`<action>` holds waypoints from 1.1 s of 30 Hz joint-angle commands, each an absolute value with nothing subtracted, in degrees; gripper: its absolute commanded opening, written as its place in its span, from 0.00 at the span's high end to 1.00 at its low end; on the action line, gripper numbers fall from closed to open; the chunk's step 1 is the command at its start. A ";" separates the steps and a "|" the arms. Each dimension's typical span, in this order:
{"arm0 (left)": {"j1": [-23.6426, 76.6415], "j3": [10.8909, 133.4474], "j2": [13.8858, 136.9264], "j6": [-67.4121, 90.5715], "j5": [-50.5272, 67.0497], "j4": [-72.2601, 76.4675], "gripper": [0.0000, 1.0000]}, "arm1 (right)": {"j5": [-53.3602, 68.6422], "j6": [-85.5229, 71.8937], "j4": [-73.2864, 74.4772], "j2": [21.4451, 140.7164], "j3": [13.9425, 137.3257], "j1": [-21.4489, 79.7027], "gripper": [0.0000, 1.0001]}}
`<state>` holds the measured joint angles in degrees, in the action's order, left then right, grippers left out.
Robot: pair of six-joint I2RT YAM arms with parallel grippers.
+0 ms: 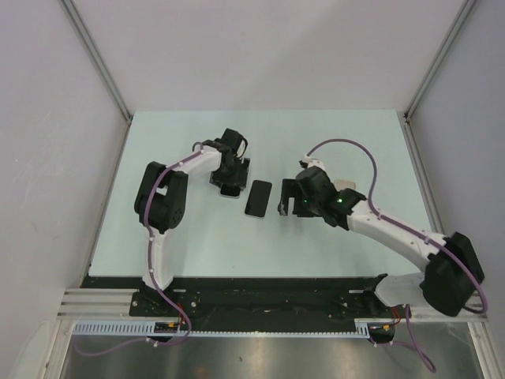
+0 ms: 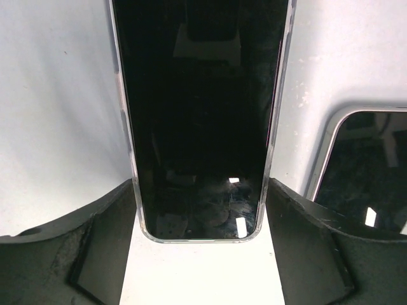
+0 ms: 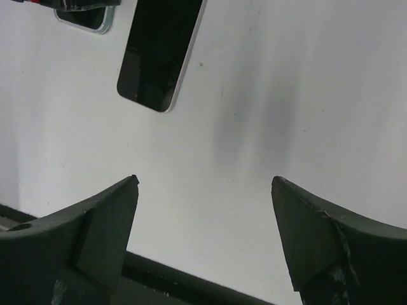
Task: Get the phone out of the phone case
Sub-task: Pick up the phone at the center of the board.
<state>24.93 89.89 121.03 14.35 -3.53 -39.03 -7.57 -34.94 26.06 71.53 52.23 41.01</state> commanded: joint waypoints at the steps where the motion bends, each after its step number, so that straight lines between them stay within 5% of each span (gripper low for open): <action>1: 23.73 84.13 119.71 16.78 9.38 -34.73 0.31 | -12.32 -35.68 24.97 80.49 57.82 43.50 0.11; 11: 16.44 70.24 108.13 27.15 11.27 -26.46 0.53 | -10.11 -33.23 24.08 100.25 71.18 46.32 0.13; 22: 16.26 61.08 95.19 29.80 0.98 -26.71 0.53 | -18.10 -36.56 39.72 120.93 95.87 47.72 0.12; 33: 15.03 64.68 92.81 26.37 0.18 -28.83 0.52 | -13.63 -35.42 41.93 128.41 99.84 47.55 0.10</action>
<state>15.44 61.43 94.98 28.01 1.26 -29.19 -15.86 -35.57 39.57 126.04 98.72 47.42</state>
